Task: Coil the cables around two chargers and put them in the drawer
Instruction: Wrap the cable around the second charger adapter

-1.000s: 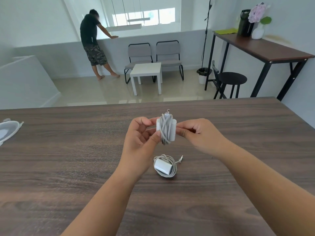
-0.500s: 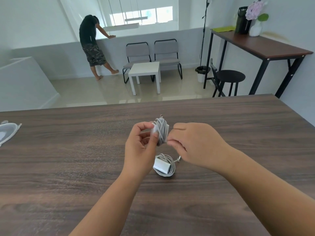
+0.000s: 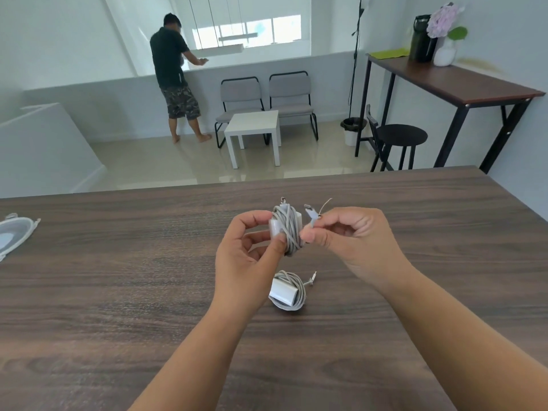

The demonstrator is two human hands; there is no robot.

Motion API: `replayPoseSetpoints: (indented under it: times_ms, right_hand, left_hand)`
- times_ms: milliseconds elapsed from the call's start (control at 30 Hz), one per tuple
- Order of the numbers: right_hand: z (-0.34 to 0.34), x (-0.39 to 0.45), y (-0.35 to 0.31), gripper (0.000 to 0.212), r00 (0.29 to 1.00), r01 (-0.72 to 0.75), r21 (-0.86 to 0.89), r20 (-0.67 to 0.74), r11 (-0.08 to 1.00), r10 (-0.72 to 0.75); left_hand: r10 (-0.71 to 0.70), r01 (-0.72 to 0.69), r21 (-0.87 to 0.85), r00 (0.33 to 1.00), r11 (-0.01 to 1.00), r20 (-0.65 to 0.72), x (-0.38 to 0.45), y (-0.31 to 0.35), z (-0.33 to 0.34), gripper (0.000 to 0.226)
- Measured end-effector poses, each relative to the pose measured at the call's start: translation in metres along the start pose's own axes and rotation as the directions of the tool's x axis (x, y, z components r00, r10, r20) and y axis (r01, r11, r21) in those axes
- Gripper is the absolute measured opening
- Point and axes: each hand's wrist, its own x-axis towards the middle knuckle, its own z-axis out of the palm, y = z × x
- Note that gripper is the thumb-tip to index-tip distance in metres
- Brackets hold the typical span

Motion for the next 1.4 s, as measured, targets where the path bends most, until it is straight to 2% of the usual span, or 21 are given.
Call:
replayPoseSetpoints:
  times_ms: [67,133,300,467,533,667,833,933,1000,1067,1167,1233,1300,1367,1400]
  right_hand:
    - [0.005,-0.003,-0.001,0.009,0.998,-0.003,0.077,-0.069,0.997,0.009]
    - [0.008,-0.004,-0.001,0.011,0.994,0.026,0.054,-0.105,0.998,-0.02]
    - [0.012,-0.008,-0.007,0.011,0.986,0.081,-0.283,-0.118,0.956,-0.118]
    - [0.021,-0.009,-0.012,0.008,0.97,0.097,-0.462,-0.153,0.882,-0.187]
    - [0.024,-0.009,-0.01,0.01,0.945,0.145,-0.598,-0.152,0.788,-0.289]
    - [0.026,-0.007,-0.005,0.012,0.861,0.253,-0.831,-0.04,0.495,-0.507]
    - [0.023,-0.004,-0.001,0.022,0.761,0.373,-0.899,0.156,0.228,-0.63]
    - [0.021,-0.001,-0.002,0.021,0.739,0.418,-0.892,0.224,0.172,-0.636]
    - [0.02,0.001,-0.001,0.017,0.741,0.448,-0.872,0.238,0.197,-0.628]
    - [0.018,0.003,0.001,0.013,0.762,0.46,-0.847,0.222,0.267,-0.608]
    - [0.015,0.004,0.0,0.009,0.814,0.441,-0.823,0.198,0.358,-0.546]
    - [0.013,0.004,-0.002,0.008,0.876,0.405,-0.788,0.188,0.463,-0.445]
    - [0.012,0.003,-0.008,0.007,0.949,0.296,-0.714,0.145,0.634,-0.28]
    - [0.012,0.002,-0.013,0.007,0.997,0.078,-0.582,0.058,0.809,-0.054]
    - [0.012,0.002,-0.014,0.007,0.998,-0.029,-0.507,0.03,0.861,0.051]
  left_hand:
    - [0.04,-0.04,0.014,0.999,0.999,0.006,-0.001,0.002,0.0,0.027]
    - [0.085,-0.086,0.029,0.996,0.996,0.022,-0.002,0.0,0.001,0.029]
    - [0.147,-0.148,0.065,0.989,0.987,0.023,-0.001,-0.009,-0.002,0.036]
    - [0.132,-0.133,0.043,0.991,0.99,0.022,-0.001,-0.013,-0.004,0.03]
    - [0.106,-0.106,0.015,0.994,0.994,0.012,-0.001,-0.015,-0.005,0.028]
    - [0.087,-0.087,-0.01,0.996,0.996,0.003,-0.002,-0.015,-0.006,0.025]
    - [0.103,-0.104,0.035,0.994,0.994,0.034,-0.004,-0.014,-0.011,0.031]
    - [0.108,-0.111,0.047,0.993,0.993,0.05,-0.003,-0.014,-0.013,0.034]
    - [0.103,-0.105,0.041,0.993,0.994,0.054,-0.003,-0.013,-0.014,0.031]
    - [0.095,-0.097,0.034,0.993,0.995,0.065,-0.003,-0.014,-0.015,0.028]
    - [0.065,-0.066,0.013,0.995,0.998,0.078,-0.003,-0.016,-0.017,0.027]
    - [0.051,-0.052,0.012,0.996,0.999,0.073,-0.003,-0.018,-0.018,0.026]
    - [0.053,-0.054,0.02,0.997,0.998,0.058,-0.003,-0.019,-0.018,0.028]
    - [0.074,-0.076,0.035,0.996,0.997,0.05,-0.004,-0.019,-0.018,0.03]
    - [0.089,-0.091,0.047,0.995,0.995,0.049,-0.005,-0.018,-0.017,0.031]
